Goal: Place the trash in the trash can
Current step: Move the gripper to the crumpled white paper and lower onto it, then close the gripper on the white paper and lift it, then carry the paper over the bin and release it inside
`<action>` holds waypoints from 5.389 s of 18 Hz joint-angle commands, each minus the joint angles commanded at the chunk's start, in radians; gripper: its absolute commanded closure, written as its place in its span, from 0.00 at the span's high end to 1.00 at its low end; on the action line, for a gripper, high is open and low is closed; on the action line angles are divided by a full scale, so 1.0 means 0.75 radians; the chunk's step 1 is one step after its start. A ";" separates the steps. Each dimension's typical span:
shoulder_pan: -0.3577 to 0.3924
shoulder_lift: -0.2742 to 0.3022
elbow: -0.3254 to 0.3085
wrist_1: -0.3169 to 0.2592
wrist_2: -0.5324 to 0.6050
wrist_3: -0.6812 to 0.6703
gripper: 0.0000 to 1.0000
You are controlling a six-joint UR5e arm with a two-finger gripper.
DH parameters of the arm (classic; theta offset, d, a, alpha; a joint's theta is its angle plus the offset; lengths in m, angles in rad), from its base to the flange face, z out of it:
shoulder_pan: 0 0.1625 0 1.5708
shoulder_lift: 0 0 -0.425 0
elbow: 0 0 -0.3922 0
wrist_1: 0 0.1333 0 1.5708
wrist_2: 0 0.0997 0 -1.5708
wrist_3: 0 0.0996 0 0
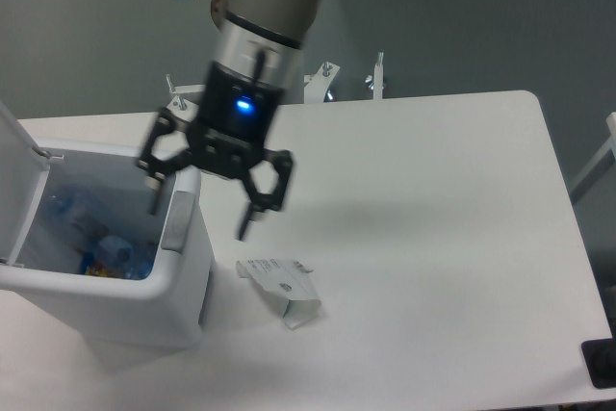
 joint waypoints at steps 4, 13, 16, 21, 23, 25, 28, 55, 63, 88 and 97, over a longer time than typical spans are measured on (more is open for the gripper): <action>0.021 -0.051 -0.004 -0.006 0.012 0.002 1.00; -0.006 -0.266 -0.111 -0.018 0.440 0.000 1.00; -0.053 -0.305 -0.112 -0.020 0.519 -0.014 1.00; -0.139 -0.346 -0.125 -0.039 0.599 -0.020 1.00; -0.151 -0.364 -0.125 -0.094 0.616 -0.025 1.00; -0.176 -0.370 -0.123 -0.133 0.654 -0.029 1.00; -0.192 -0.391 -0.125 -0.176 0.705 -0.045 0.81; -0.202 -0.397 -0.041 -0.223 0.749 -0.051 0.00; -0.119 -0.399 0.135 -0.211 0.581 -0.141 0.00; -0.012 -0.186 0.464 -0.178 -0.082 -0.290 0.00; -0.219 -0.135 0.401 -0.180 -0.102 -0.329 0.00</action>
